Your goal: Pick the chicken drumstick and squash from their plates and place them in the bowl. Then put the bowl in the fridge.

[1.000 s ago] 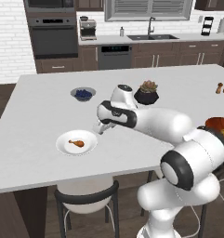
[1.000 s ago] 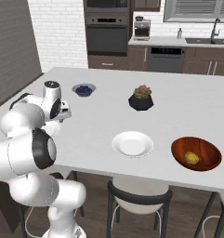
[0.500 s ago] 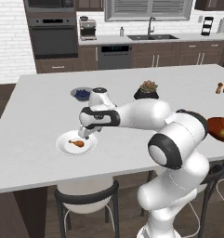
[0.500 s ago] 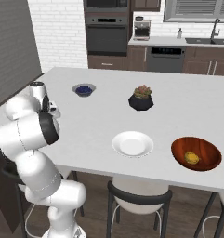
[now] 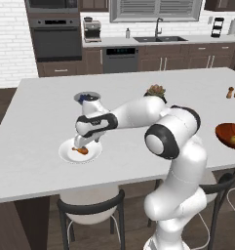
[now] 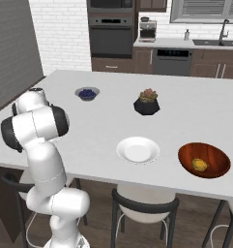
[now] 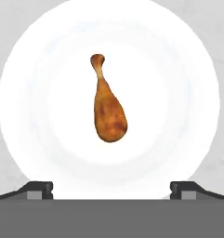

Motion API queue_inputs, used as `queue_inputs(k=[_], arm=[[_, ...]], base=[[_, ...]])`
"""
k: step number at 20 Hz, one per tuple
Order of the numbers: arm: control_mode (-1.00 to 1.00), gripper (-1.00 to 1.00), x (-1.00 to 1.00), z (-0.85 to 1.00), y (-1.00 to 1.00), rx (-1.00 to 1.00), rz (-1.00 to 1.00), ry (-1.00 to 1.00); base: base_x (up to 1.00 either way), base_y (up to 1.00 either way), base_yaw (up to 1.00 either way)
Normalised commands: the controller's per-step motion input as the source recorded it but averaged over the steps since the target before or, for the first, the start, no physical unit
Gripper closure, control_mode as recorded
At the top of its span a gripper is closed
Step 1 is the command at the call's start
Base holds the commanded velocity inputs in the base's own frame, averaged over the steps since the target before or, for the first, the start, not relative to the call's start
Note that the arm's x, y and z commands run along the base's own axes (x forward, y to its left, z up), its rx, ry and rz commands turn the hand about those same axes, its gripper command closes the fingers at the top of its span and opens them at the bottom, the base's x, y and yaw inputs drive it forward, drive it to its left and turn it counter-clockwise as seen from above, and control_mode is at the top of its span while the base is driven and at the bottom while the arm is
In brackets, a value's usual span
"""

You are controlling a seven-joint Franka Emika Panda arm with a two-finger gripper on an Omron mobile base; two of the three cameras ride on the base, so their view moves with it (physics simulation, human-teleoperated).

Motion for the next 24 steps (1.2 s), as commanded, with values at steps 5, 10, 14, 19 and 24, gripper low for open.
queue_inputs(k=[5, 10, 14, 19, 24], arm=[[-1.0, -1.0, 0.37, -0.39, 0.26, -0.02, 0.0, 0.08], [-1.0, -1.0, 0.43, -0.37, 0.29, -0.05, 0.0, 0.06], [-1.0, -1.0, 0.12, -0.23, 0.03, 0.0, 0.0, 0.06], [-1.0, -1.0, 0.0, -0.33, 0.0, 0.0, 0.0, 0.03], [-1.0, 1.0, 0.0, -0.32, 0.0, 0.0, 0.0, 0.0]], base=[[0.0, 0.0, 0.0], [0.0, 0.0, 0.0], [0.0, 0.0, 0.0], [0.0, 0.0, 0.0], [0.0, 0.0, 0.0]])
